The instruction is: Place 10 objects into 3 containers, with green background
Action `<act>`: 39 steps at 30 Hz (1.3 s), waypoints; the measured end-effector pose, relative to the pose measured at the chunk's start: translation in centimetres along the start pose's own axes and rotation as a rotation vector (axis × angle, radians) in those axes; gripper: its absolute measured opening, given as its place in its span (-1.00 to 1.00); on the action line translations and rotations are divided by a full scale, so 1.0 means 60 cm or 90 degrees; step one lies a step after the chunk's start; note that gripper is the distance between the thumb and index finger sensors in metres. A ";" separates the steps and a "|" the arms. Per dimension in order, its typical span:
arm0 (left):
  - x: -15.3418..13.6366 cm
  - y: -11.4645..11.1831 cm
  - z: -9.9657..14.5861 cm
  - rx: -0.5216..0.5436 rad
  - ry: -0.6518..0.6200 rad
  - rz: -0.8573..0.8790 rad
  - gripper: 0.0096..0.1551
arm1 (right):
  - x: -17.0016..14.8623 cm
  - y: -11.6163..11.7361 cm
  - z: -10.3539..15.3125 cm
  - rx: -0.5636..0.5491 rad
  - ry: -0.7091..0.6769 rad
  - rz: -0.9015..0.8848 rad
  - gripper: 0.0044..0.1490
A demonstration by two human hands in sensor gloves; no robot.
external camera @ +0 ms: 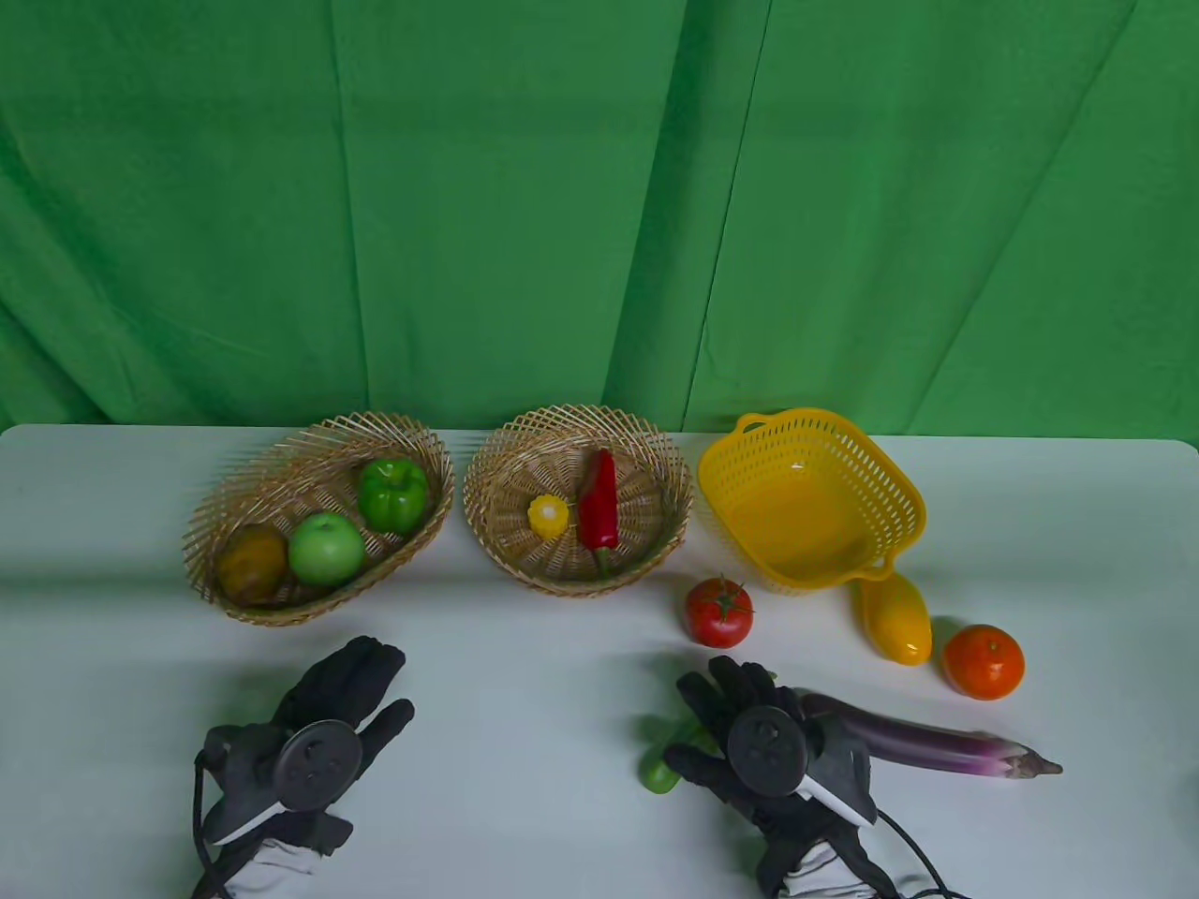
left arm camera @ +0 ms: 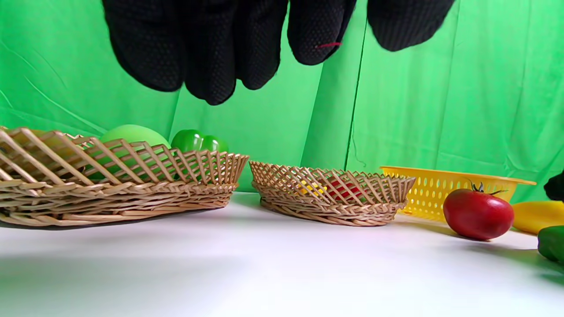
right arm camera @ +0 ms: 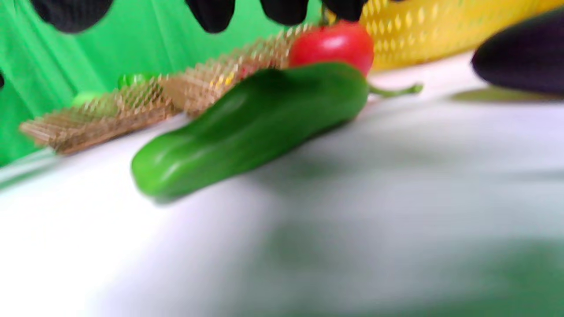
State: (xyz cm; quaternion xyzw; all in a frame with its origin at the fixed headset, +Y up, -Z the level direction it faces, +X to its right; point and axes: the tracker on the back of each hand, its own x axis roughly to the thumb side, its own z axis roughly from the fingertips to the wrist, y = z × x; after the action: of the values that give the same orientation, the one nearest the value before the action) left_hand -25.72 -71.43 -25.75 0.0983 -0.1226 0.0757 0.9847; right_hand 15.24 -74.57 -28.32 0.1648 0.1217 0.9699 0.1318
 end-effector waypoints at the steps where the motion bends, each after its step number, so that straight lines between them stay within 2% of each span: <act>1: -0.001 0.000 0.000 0.001 0.001 0.003 -0.28 | 0.000 0.002 -0.003 0.018 0.000 0.004 0.10; 8: -0.010 0.003 0.002 0.005 0.011 0.018 -0.28 | -0.010 0.025 -0.025 0.135 0.034 0.033 0.18; 14: -0.014 0.006 0.003 0.009 0.015 0.041 -0.28 | -0.010 0.030 -0.033 0.130 0.071 0.061 0.03; 19: -0.014 0.005 0.002 0.016 0.013 0.049 -0.28 | 0.000 0.038 -0.042 0.086 0.102 0.075 -0.13; 31: -0.015 0.003 0.002 0.011 0.015 0.047 -0.28 | 0.035 0.052 -0.062 0.072 0.139 0.200 -0.17; 36: -0.016 0.005 0.003 0.017 0.015 0.051 -0.28 | 0.057 0.061 -0.060 0.035 0.136 0.332 -0.19; 39: -0.016 0.006 0.004 0.020 0.016 0.053 -0.28 | 0.063 0.056 -0.060 0.035 0.139 0.340 -0.19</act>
State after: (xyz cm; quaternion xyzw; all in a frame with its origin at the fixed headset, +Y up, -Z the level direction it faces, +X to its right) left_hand -26.80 -71.23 -25.69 0.1076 -0.1131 0.1200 0.9804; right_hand 9.81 -77.27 -29.62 0.0895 0.1137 0.9786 -0.1466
